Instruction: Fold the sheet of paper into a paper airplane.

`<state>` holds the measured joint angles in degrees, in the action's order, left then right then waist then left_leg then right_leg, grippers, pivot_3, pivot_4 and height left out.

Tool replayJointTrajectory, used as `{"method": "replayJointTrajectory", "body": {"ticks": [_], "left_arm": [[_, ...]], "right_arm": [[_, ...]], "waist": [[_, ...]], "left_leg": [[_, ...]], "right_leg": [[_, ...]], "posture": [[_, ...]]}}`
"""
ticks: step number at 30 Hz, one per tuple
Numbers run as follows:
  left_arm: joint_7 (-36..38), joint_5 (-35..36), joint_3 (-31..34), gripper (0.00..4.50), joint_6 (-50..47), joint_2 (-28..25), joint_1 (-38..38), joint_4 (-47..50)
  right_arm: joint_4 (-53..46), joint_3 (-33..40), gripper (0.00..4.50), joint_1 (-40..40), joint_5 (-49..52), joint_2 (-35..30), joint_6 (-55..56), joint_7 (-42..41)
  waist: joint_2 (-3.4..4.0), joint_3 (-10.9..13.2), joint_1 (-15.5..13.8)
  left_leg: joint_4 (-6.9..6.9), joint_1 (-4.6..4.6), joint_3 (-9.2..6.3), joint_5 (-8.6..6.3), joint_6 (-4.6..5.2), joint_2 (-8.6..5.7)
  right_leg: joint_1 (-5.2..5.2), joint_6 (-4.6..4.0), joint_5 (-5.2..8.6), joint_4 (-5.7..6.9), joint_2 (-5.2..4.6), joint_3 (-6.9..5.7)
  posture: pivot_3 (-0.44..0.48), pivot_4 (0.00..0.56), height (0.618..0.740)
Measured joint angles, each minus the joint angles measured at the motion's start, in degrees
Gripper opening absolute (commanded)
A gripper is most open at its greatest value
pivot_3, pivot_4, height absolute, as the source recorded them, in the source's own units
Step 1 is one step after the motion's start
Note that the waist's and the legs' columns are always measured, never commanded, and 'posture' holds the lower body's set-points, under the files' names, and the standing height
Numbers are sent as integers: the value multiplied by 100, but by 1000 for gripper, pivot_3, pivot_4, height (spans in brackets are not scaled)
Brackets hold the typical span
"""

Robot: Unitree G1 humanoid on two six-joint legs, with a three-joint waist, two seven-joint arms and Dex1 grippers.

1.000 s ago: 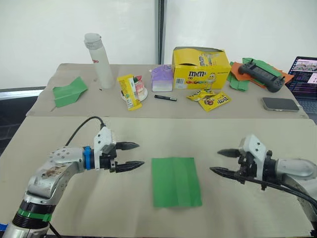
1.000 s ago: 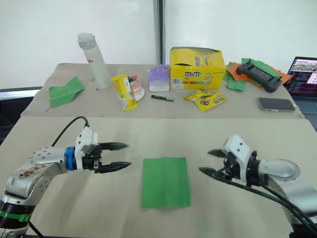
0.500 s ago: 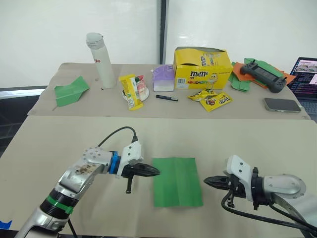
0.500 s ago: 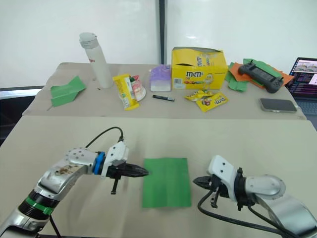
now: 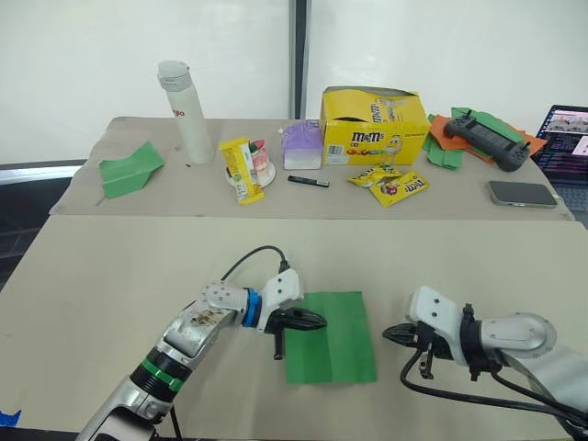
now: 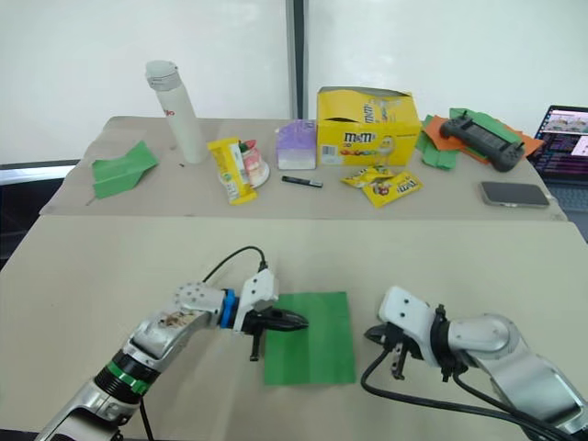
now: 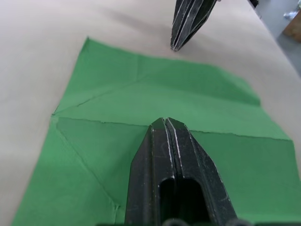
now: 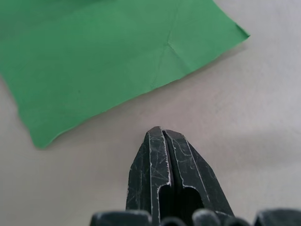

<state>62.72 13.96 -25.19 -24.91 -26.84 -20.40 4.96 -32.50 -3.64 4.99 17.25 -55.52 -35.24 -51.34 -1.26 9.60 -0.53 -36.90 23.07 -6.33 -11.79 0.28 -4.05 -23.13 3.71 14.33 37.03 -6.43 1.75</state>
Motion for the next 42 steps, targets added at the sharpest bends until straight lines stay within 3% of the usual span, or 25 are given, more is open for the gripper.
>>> {"method": "replayJointTrajectory", "body": {"ticks": [8, 22, 26, 31, 35, 42], "left_arm": [[89, -180, -192, 0, -145, -137, -211, 59], [38, -194, -179, 0, -298, -262, -215, 197], [36, -193, -125, 0, -373, -368, -190, 296], [36, -192, -51, 0, -381, -465, -145, 348], [44, -191, -46, 0, -380, -465, -138, 352], [64, -192, -38, 0, -374, -452, -141, 327]], "right_arm": [[-13, -425, 23, -296, -12, 94, -22, -268], [497, -548, 23, -861, 820, 1683, 20, -307], [724, -717, 23, -953, 740, 1757, 87, -318], [816, -302, 23, -1131, 891, 1415, 80, -382], [641, 107, 23, -1268, 937, 616, -35, -588], [555, -771, 23, -1058, 90, -112, 269, -983]], "waist": [[-8, -7, 5], [-16, -16, 40], [-16, -16, 66], [-16, -16, 70], [-15, -17, 64], [-13, -18, 58]], "left_leg": [[1, -19, -1, -2, 3, 2], [2, -28, -7, -2, 3, 4], [2, -28, -8, -2, 3, 3], [1, -29, -8, -2, 3, 3], [3, -28, -3, -2, 4, 3], [2, -26, 2, -2, 4, 3]], "right_leg": [[17, 3, 2, -1, 2, 0], [20, 2, 1, 4, 5, 3], [18, 2, 1, 5, 7, 3], [19, 1, 1, 5, 7, 5], [19, 2, 1, 3, 6, 4], [19, 3, 2, 2, 3, 4]], "posture": [[0, 150, 740], [0, 150, 740], [0, 150, 740], [0, 150, 740], [0, 150, 740], [0, 150, 740]]}}
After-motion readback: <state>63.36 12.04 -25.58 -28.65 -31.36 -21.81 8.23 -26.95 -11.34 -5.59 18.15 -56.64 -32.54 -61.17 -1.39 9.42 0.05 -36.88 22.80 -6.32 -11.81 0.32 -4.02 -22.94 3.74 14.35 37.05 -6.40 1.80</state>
